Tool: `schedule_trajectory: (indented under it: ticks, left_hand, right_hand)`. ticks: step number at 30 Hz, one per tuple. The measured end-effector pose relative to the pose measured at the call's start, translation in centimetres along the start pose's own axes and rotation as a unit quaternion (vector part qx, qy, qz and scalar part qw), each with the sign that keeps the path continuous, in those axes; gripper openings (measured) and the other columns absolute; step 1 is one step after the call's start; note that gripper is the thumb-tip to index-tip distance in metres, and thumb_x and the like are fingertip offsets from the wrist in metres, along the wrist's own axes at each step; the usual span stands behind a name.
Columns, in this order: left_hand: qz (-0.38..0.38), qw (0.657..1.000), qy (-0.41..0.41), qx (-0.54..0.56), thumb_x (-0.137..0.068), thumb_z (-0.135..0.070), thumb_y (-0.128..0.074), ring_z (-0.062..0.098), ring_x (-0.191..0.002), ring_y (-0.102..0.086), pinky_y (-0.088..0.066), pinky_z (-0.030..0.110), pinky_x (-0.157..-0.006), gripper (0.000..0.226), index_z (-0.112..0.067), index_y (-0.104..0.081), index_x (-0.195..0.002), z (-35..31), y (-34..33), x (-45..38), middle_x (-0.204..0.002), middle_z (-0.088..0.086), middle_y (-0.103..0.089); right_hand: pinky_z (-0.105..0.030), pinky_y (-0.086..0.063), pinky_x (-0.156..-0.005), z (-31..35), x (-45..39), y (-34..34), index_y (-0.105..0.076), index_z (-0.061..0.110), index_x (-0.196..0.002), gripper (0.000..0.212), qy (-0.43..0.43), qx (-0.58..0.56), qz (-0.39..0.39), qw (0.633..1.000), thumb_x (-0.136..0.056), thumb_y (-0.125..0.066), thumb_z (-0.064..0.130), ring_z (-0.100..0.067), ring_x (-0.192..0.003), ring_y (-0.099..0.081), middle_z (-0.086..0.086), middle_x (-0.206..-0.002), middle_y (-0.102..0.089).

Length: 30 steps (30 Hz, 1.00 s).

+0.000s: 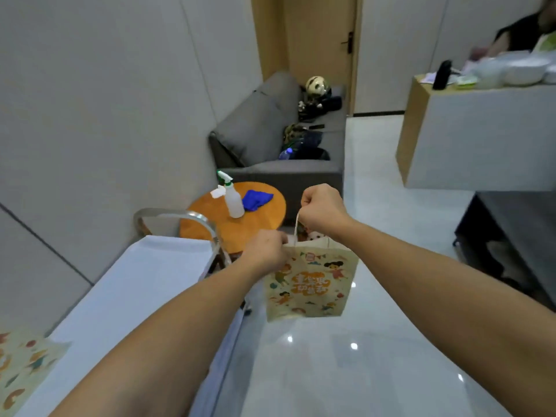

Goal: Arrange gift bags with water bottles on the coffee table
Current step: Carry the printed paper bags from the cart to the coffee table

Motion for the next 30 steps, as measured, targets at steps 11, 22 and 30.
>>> schedule_trajectory:
  ticks: [11, 22, 30]
  left_hand:
    - [0.056, 0.974, -0.204, -0.080, -0.091, -0.024, -0.062, 0.021, -0.087, -0.066, -0.060, 0.040, -0.078, 0.008, -0.022, -0.065, -0.098, -28.6, -8.6, -11.9, -0.096, 0.000, -0.066]
    - [0.131, 0.867, -0.458, -0.150, -0.087, -0.024, -0.060, 0.021, -0.087, -0.061, -0.056, 0.037, -0.077, 0.003, -0.027, -0.059, -0.086, -54.0, -17.8, -18.7, -0.090, -0.003, -0.060]
    - [0.219, 0.768, -0.571, -0.188, -0.091, -0.024, -0.060, 0.016, -0.078, -0.063, -0.053, 0.033, -0.063, 0.004, -0.024, -0.061, -0.087, -67.3, -24.8, -22.9, -0.089, -0.003, -0.065]
  right_hand:
    - [-0.028, -0.037, -0.055, -19.9, -1.1, 21.3, -0.051, 0.012, -0.060, 0.018, -0.150, 0.021, -0.123, 0.981, -0.065, -0.047, -0.005, -0.022, -0.061, -0.046, -0.005, -0.063, -0.052]
    - [-0.030, -0.043, -0.053, -38.0, 3.3, 37.7, -0.049, 0.014, -0.053, 0.027, -0.336, 0.027, -0.323, 0.884, -0.066, -0.052, -0.009, -0.019, -0.063, -0.052, 0.002, -0.058, -0.051]
    - [-0.025, -0.033, -0.051, -47.4, 4.9, 43.6, -0.045, 0.016, -0.050, 0.032, -0.473, 0.034, -0.399, 0.785, -0.065, -0.055, -0.010, -0.016, -0.056, -0.046, 0.003, -0.052, -0.045]
Point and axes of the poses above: each hand's wrist, its own x-axis away from the middle knuckle, its own y-axis out of the back of the hand, z = x × y, the point moved 3 cm from there along -x, towards the middle knuckle
